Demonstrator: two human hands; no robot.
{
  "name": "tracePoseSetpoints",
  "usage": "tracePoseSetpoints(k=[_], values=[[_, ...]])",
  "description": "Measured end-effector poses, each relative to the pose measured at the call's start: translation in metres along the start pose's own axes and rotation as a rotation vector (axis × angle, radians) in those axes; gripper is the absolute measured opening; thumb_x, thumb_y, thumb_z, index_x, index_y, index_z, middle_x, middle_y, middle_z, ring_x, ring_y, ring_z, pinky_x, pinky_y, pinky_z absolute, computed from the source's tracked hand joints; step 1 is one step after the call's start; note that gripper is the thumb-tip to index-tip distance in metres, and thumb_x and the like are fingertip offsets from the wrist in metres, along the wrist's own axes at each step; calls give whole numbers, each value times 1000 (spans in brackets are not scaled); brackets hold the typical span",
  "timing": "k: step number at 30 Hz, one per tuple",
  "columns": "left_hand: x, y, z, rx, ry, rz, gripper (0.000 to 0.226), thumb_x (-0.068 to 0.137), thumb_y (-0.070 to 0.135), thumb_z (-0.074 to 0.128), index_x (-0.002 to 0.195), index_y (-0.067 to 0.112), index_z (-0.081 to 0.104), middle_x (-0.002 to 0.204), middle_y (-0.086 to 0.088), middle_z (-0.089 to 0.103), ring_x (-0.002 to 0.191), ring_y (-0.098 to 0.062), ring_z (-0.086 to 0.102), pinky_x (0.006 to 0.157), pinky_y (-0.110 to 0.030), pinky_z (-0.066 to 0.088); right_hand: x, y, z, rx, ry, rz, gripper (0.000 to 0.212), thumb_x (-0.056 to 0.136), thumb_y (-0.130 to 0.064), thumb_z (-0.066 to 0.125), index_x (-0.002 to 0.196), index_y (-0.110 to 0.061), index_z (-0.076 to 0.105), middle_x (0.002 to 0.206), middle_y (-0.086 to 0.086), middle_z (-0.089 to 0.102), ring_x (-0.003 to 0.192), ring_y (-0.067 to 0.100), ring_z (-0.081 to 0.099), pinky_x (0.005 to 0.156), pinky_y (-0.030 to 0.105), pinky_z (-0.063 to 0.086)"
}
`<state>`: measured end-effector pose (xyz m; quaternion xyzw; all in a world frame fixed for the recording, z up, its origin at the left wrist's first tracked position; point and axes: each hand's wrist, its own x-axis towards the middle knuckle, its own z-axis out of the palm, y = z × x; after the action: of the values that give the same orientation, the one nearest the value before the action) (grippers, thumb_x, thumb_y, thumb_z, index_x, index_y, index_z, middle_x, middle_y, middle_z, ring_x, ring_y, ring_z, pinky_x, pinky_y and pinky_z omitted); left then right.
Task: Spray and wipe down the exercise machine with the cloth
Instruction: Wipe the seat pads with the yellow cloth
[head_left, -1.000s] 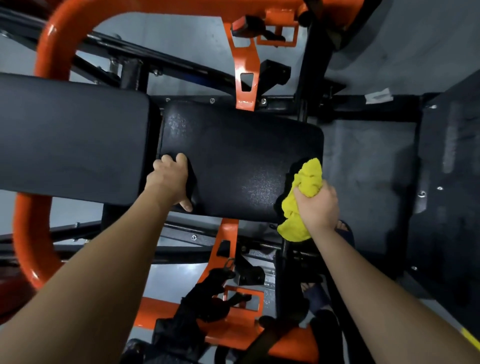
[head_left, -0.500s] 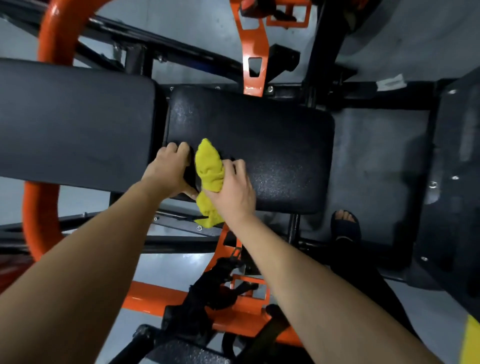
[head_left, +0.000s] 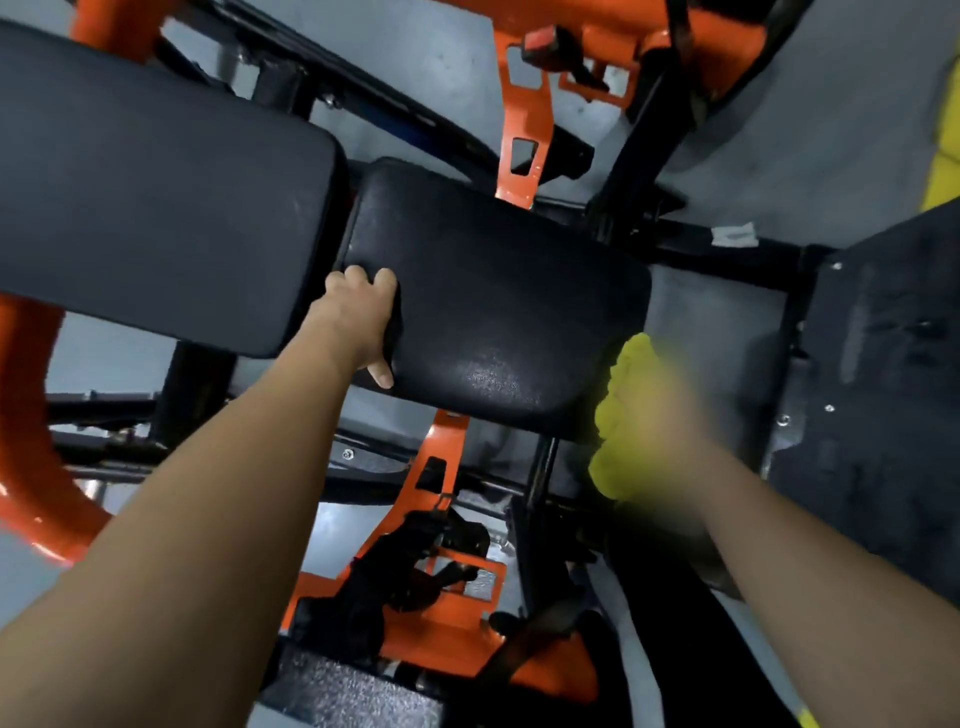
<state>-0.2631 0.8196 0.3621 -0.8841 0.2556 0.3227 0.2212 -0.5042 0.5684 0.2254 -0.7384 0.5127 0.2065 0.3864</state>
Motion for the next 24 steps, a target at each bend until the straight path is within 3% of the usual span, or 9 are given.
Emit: tracePoseSetpoints(k=[3, 6, 9, 13, 17, 20, 24], values=[[0, -4, 3, -21, 7, 2, 118, 43, 51, 101, 128, 10, 31, 124, -19, 44, 116, -39, 47, 97, -54, 53, -13, -33, -9, 18, 98, -26, 41, 86, -50, 65, 113, -19, 60, 111, 9, 67, 105, 37, 63, 91, 42, 49], [-1, -4, 3, -44, -3, 0, 118, 44, 46, 102, 130, 11, 30, 124, -17, 41, 118, -37, 45, 94, -54, 54, -34, -94, -12, 128, 130, -144, 47, 82, -49, 71, 111, -23, 44, 112, 5, 63, 106, 34, 63, 90, 41, 49], [0, -7, 0, -98, -26, 4, 113, 50, 40, 102, 133, 13, 30, 126, -15, 39, 122, -36, 42, 93, -55, 55, -41, -178, -12, 133, 162, -413, 53, 82, -49, 75, 112, -25, 38, 115, 3, 58, 105, 29, 59, 82, 36, 41], [0, -11, -7, -122, -81, 36, 113, 51, 38, 102, 135, 14, 30, 129, -14, 38, 126, -36, 40, 94, -54, 54, -28, -260, 11, -1, 184, -844, 53, 82, -59, 75, 112, -21, 56, 123, 1, 54, 115, 26, 56, 86, 39, 44], [4, -11, -7, -135, -99, 19, 110, 52, 33, 102, 134, 14, 30, 129, -13, 37, 123, -34, 40, 78, -49, 51, -12, -277, 44, -274, 320, -911, 66, 83, -75, 60, 126, -25, 62, 143, 0, 53, 129, 28, 49, 96, 49, 42], [4, -16, -4, -122, -62, 57, 111, 56, 37, 99, 139, 15, 29, 131, -10, 38, 121, -29, 41, 75, -41, 47, 3, -266, 51, -199, 387, -994, 65, 82, -67, 66, 126, -20, 61, 141, 6, 55, 125, 32, 54, 96, 49, 45], [4, -21, -1, -138, -39, 25, 106, 58, 43, 96, 138, 19, 30, 131, -2, 37, 120, -23, 42, 80, -38, 50, 19, -262, 57, -98, 387, -1134, 60, 76, -49, 74, 123, -13, 65, 125, 13, 62, 108, 37, 60, 84, 48, 50]])
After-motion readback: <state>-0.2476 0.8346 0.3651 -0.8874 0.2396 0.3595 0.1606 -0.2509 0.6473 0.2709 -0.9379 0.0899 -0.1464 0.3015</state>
